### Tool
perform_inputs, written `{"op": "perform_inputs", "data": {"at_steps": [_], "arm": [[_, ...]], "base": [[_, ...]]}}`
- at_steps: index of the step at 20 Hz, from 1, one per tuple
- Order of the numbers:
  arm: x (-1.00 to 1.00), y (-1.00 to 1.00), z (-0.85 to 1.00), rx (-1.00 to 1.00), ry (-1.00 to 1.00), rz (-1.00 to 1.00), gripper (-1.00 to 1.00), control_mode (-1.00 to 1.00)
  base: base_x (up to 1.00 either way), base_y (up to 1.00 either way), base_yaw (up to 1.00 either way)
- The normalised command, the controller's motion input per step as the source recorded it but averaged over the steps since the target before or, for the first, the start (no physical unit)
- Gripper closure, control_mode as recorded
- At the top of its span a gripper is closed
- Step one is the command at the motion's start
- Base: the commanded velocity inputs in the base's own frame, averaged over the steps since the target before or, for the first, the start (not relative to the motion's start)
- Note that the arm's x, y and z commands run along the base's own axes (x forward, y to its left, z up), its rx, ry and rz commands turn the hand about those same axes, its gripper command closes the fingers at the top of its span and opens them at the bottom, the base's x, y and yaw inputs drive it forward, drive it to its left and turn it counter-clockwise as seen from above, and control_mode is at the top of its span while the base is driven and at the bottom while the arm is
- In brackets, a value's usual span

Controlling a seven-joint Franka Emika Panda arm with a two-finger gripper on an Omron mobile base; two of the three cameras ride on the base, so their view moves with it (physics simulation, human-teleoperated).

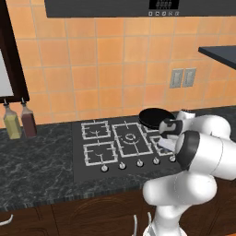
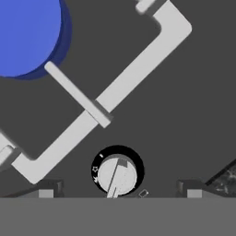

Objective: Turn off the front right burner of the stove.

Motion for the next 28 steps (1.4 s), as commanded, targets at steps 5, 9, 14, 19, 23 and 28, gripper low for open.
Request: {"op": "perform_inputs", "data": {"at_steps": [5, 9, 14, 19, 23, 28], "arm": [[-0.05, 0.0, -0.05, 0.0, 0.0, 0.0, -1.0, -1.0], [-0.28, 0.0, -0.04, 0.0, -0.04, 0.0, -1.0, -1.0], [0.11, 0.0, -0.06, 0.0, 0.0, 0.0, -1.0, -1.0], [0.09, 0.0, -0.29, 0.0, 0.03, 0.0, -1.0, -1.0], [0.07, 0.0, -0.21, 0.0, 0.01, 0.0, -1.0, -1.0], [0.14, -0.02, 0.0, 0.0, -0.07, -0.02, -1.0, -1.0]], "base": [[0.0, 0.0, 0.0], [0.0, 0.0, 0.0], [0.0, 0.0, 0.0], [0.0, 0.0, 0.0], [0.0, 0.0, 0.0], [0.0, 0.0, 0.0]]}}
